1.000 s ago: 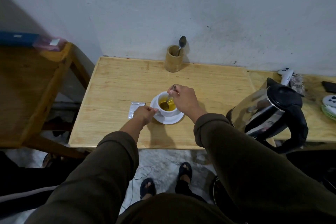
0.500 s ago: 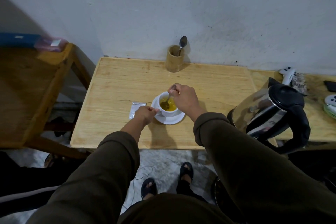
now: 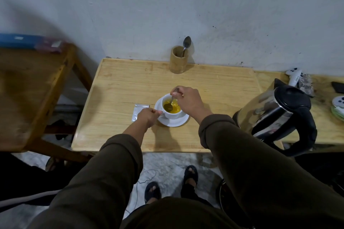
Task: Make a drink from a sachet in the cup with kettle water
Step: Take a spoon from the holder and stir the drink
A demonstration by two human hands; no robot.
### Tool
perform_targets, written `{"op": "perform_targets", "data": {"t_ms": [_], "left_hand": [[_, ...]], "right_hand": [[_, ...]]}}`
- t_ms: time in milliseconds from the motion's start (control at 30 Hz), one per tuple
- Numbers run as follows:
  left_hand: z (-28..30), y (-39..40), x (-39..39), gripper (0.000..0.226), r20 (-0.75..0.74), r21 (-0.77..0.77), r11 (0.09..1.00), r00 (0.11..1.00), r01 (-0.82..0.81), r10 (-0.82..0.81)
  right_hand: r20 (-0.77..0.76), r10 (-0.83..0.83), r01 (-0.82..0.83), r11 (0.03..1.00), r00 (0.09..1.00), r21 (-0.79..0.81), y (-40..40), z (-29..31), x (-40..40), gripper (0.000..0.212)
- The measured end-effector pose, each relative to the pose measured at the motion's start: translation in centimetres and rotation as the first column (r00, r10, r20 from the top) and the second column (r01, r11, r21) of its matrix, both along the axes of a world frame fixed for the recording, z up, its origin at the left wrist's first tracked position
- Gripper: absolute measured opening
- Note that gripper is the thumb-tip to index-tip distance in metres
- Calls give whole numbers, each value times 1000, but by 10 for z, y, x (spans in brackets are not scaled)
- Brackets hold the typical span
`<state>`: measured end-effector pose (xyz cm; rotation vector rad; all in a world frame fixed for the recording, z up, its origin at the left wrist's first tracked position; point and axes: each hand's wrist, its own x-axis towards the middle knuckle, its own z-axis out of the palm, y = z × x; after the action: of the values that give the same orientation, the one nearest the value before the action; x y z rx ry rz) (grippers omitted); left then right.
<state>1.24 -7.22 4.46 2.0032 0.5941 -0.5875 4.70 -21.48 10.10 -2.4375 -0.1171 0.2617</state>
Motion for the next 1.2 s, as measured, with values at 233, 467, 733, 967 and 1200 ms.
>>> {"op": "perform_targets", "data": {"t_ms": [233,467,733,967,1200], "left_hand": [[1,0,-1,41,7,7,1000,1000,8,-8],[2,0,-2,41,10,15,1000,1000,15,-15],[6,-2,-4,43,7,23,999,1000,23,-24],[6,-3,-3,43,5,25,999,1000,25,-26],[5,-2,-4,42,6,13,1000,1000,12,-12]], "right_hand": [[79,-62,71,990,995,-120,-6,0,1,23],[3,-45,45,999,999,-18,-3,2,-1,23],[57,-92,96,991,994,-89,-7,0,-3,25],[2,-17,17,1000,1000,9,-7,0,-4,23],[83,-48,58,992,995,-112,-8,0,-3,26]]}}
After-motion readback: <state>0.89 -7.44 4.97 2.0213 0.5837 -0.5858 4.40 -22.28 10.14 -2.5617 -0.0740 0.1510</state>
